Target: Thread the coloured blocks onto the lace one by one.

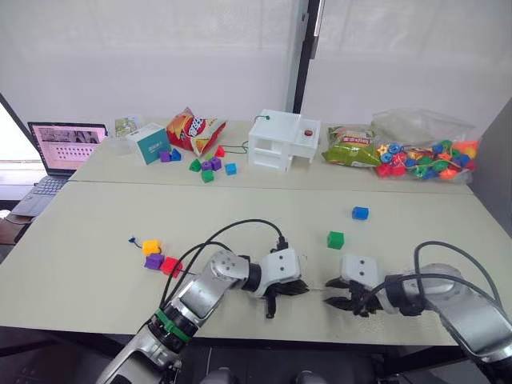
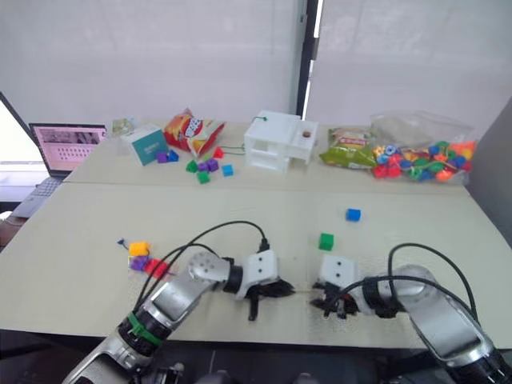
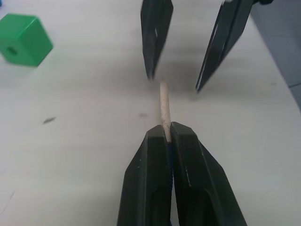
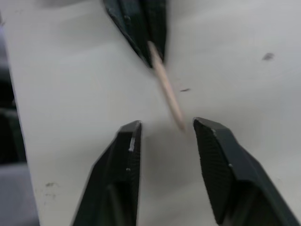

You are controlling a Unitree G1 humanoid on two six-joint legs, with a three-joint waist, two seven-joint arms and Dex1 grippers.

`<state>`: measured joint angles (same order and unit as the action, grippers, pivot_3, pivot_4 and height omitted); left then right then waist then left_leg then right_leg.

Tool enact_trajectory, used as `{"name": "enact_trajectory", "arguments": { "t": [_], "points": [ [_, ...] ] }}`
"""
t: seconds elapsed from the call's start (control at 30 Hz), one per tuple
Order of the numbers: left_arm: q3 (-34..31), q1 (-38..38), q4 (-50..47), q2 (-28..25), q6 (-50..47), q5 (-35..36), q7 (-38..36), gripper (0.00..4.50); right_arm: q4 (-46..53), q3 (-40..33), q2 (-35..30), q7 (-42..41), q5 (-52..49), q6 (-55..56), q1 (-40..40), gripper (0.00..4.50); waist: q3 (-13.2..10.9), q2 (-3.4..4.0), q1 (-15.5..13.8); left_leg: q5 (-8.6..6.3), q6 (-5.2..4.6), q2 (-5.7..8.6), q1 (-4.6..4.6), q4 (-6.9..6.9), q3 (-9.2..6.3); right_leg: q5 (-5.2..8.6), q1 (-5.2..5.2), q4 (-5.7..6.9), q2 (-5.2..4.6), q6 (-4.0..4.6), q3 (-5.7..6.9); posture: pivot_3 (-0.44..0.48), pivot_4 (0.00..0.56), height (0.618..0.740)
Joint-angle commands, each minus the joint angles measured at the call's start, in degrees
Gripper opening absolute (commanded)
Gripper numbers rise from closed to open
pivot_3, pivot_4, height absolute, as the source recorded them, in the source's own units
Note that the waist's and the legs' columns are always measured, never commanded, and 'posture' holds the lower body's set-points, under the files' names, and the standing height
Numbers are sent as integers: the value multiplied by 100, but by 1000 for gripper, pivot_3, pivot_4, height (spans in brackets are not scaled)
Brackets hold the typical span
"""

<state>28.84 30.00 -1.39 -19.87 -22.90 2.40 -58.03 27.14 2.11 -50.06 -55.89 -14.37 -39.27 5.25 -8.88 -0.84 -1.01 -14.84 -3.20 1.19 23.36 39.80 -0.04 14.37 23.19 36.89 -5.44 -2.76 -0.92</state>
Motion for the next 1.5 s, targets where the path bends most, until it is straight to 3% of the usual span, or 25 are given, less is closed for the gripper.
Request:
{"name": "enact_trajectory", "arguments": {
  "t": [0.03, 0.17, 0.33, 0.43, 0.6, 0.83, 1.17, 1.37, 1.5],
  "points": [
    [-185, 37, -370, -148, -143, 139, -90, 0, 433, -1022, 410, 663, -425, -578, -344, 3005, 0, 0, -11, 0, 0, -1, 0, 0, -3, 0, -1, -1, 1, 0, 2, 0, 150, 740],
    [-396, -36, -545, -359, -332, 261, -95, 0, 646, -2087, 2020, 2732, -1, -724, -733, 3005, 1, 2, -41, 0, 1, 1, 0, -6, -5, 0, 2, 1, -6, 0, -1, 0, 150, 740],
    [-422, -123, -614, -464, -399, 299, -53, 0, 315, -1820, 3191, 4093, 558, -182, -511, 3005, 4, 10, 24, 4, 8, 10, -5, -10, -4, 0, 10, 12, -5, 0, -8, 0, 150, 740],
    [-410, -175, -640, -482, -409, 282, -16, 0, -211, -1627, 3545, 4456, 733, 272, -112, 3005, 3, 14, 68, 6, 11, 10, -9, -9, 1, 0, 10, 16, 0, 0, -12, 0, 150, 740],
    [-425, -189, -715, -447, -470, 290, 72, 0, -1482, -1588, 3493, 4658, 855, 827, 705, 3005, 2, 18, 60, 7, 10, 16, -12, -10, 2, 0, 9, 18, 1, 0, -9, 0, 150, 740],
    [-487, -345, -934, -454, -631, 290, 269, 0, -4123, -1501, 3206, 4687, 944, 1528, 2532, 3005, 0, 22, 138, 6, 10, 13, -13, -15, 4, 0, 10, 17, 5, 1, -9, 0, 150, 740],
    [-510, -413, -1065, -462, -740, 286, 463, 0, -6569, -1574, 3059, 4835, 922, 2456, 3822, 3005, 1, 23, 177, 7, 11, 13, -11, -34, 6, 0, 10, 20, 2, 2, -11, 0, 150, 740],
    [-512, -411, -1037, -490, -725, 290, 494, 0, -6600, -1643, 3042, 4762, 741, 2602, 3841, 1226, 2, 24, 184, 8, 13, 13, -12, -48, 6, -1, 11, 21, 1, 2, -12, 0, 150, 740],
    [-511, -380, -985, -494, -696, 296, 479, 0, -5865, -1662, 3128, 4681, 579, 2356, 3655, 1214, 2, 25, 184, 9, 14, 12, -11, -52, 5, -1, 12, 21, 1, 2, -13, 0, 150, 740]
  ]
}}
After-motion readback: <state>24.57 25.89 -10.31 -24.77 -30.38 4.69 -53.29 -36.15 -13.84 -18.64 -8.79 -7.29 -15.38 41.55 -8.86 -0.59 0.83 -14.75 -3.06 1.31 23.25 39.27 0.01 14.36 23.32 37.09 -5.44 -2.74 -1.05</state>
